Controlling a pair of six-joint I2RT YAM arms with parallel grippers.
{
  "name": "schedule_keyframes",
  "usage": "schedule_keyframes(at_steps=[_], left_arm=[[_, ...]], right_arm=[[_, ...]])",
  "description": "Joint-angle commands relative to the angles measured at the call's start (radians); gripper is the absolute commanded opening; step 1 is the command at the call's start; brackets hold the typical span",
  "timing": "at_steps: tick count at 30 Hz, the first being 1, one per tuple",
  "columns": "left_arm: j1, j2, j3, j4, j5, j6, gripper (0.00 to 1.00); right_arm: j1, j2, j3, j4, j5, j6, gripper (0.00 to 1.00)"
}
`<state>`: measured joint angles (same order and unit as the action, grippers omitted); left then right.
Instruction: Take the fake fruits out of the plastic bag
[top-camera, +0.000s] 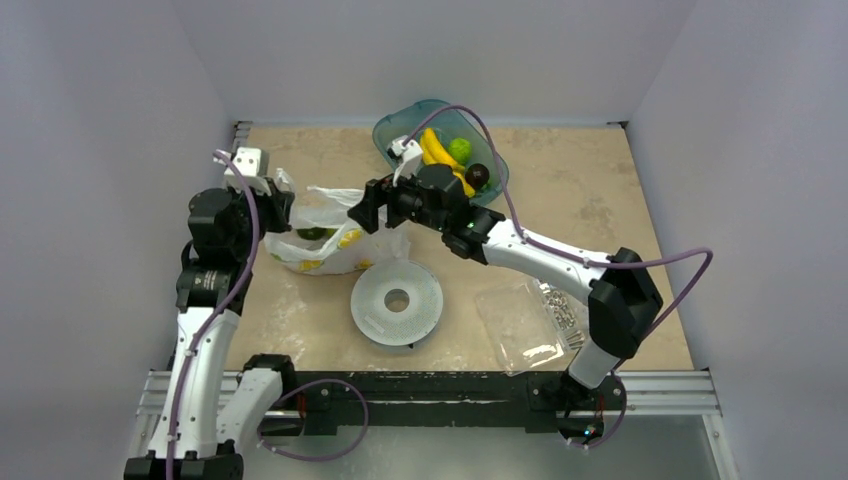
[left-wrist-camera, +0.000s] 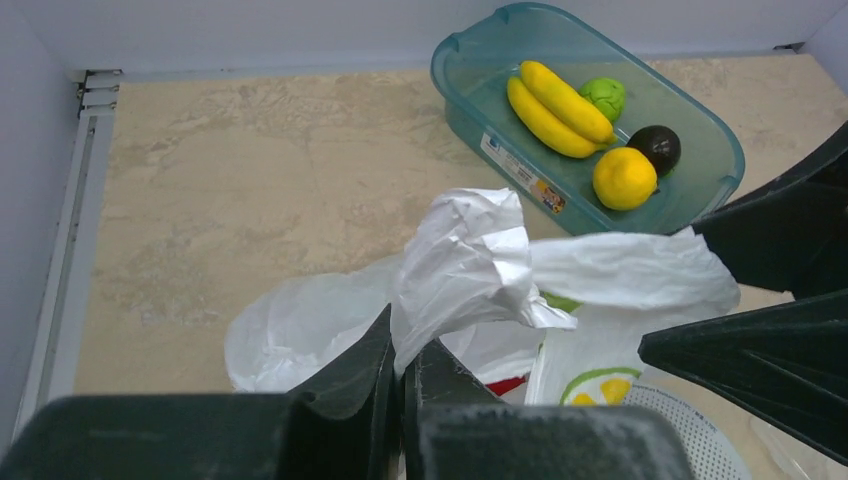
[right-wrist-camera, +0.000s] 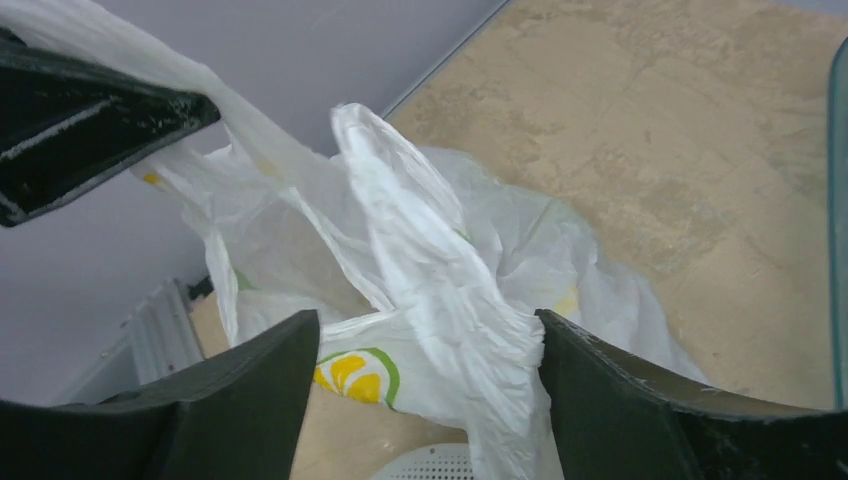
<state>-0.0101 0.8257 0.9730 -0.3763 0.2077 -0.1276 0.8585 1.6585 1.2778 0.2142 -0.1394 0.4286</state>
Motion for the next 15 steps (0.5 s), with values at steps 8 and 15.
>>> schedule_keyframes(at_steps=[8, 15], left_arm=[[0.004, -0.13, -0.081, 0.057, 0.006, -0.025, 0.0], [0.002, -0.153, -0.094, 0.058, -0.007, -0.035, 0.0]], right_arm=[[0.221, 0.12, 0.35, -0.308, 0.478, -0.526, 0.99], [0.26, 0.258, 0.521, -0.37, 0.641, -0.637, 0.99]])
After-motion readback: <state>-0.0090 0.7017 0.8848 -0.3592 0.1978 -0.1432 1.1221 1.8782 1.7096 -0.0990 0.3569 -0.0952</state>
